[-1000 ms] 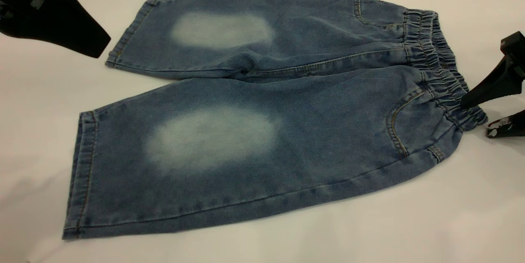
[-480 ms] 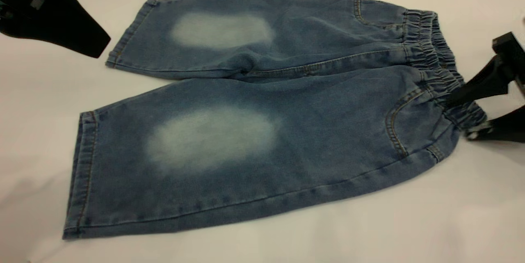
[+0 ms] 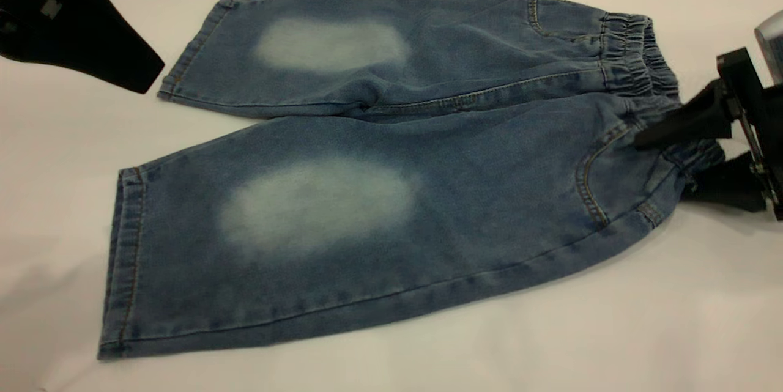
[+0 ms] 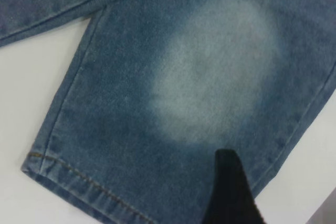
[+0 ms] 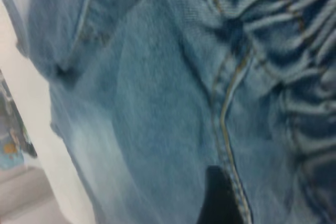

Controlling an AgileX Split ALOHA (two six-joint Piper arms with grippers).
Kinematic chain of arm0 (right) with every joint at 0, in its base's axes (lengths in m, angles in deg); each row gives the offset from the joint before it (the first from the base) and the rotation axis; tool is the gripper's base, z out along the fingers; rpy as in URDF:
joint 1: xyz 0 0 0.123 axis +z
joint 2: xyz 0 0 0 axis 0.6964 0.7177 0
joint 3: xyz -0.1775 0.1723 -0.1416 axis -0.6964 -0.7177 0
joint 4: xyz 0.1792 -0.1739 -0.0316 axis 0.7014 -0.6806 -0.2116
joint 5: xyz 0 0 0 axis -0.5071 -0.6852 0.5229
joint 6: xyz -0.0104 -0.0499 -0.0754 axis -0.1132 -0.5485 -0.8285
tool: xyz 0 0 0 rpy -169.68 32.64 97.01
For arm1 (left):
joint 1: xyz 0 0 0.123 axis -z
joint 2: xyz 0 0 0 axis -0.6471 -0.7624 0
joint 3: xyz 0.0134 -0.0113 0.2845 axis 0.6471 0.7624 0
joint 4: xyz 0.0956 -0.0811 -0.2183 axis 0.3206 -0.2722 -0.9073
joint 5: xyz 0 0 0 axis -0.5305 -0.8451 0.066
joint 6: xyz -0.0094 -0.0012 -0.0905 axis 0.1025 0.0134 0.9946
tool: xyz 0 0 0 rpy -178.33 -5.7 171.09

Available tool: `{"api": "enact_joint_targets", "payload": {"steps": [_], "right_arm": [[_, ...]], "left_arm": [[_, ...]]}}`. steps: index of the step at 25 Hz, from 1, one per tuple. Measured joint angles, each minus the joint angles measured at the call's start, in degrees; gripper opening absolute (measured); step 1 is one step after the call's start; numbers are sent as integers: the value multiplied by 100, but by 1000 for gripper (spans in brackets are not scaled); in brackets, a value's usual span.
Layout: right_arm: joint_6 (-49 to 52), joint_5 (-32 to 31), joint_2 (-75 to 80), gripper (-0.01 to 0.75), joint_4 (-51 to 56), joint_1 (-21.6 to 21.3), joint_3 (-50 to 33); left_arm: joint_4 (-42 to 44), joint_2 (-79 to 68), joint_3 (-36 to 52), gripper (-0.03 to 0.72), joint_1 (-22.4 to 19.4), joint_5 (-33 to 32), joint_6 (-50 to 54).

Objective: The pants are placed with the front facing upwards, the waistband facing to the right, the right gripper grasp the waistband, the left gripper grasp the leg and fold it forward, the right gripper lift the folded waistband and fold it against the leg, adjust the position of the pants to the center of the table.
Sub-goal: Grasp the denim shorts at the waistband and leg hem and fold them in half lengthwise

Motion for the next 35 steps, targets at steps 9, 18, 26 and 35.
{"api": "enact_joint_targets", "payload": {"steps": [9, 18, 26, 35], "right_arm": [[-440, 221, -29, 385, 459, -21, 21], [-385, 275, -67, 384, 187, -27, 23], [-173, 1374, -571, 370, -50, -33, 7], [-224, 1379, -556, 342, -130, -39, 7]], "left_arm": [[0, 0, 0, 430, 0, -50, 0], [0, 0, 0, 430, 0, -82, 0], [0, 0, 0, 430, 0, -133, 0], [0, 0, 0, 430, 0, -139, -5]]}}
